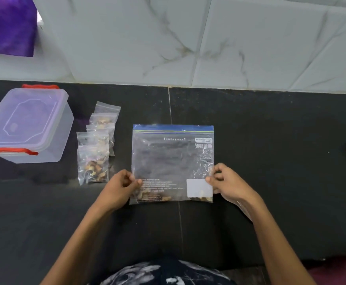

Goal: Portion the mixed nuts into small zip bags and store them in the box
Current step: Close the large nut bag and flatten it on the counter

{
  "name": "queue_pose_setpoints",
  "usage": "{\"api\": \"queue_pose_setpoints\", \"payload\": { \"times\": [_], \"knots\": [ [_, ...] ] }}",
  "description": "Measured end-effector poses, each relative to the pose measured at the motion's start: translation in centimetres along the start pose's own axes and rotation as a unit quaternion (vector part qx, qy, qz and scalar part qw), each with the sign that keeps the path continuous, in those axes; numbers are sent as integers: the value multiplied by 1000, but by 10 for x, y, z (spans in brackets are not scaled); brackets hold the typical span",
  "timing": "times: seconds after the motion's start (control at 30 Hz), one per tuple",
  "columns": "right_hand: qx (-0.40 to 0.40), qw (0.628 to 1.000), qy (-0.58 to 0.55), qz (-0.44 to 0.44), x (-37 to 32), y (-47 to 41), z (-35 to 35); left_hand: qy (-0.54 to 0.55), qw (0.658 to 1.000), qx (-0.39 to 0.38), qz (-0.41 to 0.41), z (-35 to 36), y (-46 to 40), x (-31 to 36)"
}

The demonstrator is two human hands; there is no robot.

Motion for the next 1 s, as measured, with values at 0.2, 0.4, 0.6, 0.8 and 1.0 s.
{"api": "queue_pose_setpoints", "payload": {
  "times": [0.2, 0.4, 0.6, 0.8, 1.0],
  "knots": [
    [118, 922, 302, -212, -34, 34, 0, -207, 930, 189, 236, -25, 41, 17],
    [-105, 873, 429, -208, -18, 42, 32, -437, 790, 76, 422, -3, 41, -6],
    [-69, 888, 411, -196, -27, 26, 21, -384, 837, 76, 382, -12, 23, 0],
    [9, 896, 401, -191, -26, 2, 18, -296, 940, 122, 119, -13, -7, 5],
    [3, 848, 413, -332, -40, 18, 39, -403, 807, 174, 396, 32, 31, 37]
  ]
}}
Point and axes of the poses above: each hand's wrist, its own y-axis away from the middle knuckle, its own z-axis out of the palm, x = y × z, the point moved 7 cm from there along -y, towards the middle knuckle, and after that the axes turned 10 degrees about -z, right-handed, at the moved point
